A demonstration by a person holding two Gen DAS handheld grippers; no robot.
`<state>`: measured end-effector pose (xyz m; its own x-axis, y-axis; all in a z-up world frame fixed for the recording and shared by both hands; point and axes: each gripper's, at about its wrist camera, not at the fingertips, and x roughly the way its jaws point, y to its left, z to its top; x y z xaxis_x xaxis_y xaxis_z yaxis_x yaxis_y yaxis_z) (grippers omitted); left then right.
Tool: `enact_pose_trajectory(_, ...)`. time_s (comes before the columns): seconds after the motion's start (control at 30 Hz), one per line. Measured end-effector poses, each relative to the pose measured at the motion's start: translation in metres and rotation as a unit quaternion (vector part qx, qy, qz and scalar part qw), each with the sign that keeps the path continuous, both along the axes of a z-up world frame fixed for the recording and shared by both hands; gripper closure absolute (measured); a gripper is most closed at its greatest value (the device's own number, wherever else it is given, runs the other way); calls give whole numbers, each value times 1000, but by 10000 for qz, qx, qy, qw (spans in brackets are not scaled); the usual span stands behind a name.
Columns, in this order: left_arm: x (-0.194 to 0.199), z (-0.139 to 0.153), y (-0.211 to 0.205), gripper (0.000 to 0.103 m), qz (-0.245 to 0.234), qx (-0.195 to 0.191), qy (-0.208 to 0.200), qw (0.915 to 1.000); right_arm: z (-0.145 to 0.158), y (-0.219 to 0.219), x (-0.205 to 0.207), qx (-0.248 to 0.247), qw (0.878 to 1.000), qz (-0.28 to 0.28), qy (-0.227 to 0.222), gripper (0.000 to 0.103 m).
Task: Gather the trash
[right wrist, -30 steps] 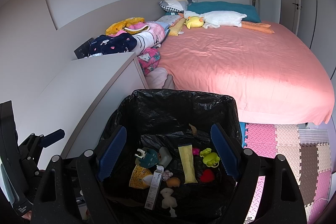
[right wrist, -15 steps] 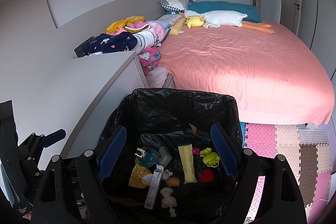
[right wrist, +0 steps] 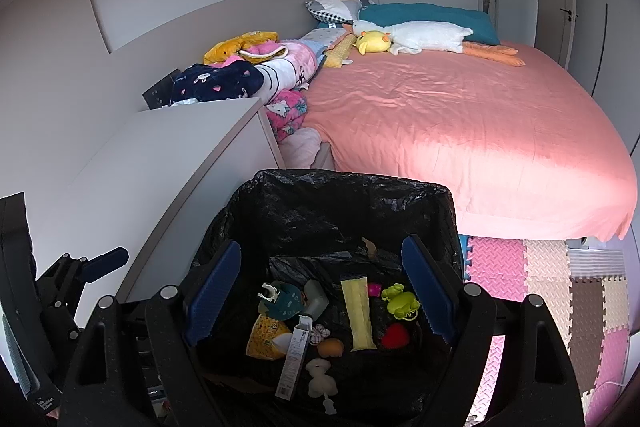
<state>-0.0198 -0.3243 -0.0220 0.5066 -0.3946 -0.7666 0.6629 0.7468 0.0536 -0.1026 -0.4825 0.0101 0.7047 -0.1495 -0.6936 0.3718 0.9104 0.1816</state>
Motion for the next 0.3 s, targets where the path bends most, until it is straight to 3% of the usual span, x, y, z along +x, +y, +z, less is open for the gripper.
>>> enact_pose_trajectory(0.3, 5, -3, 2, 6, 32, 72, 127, 9999, -2, -2, 0, 16, 10000, -8, 16, 20)
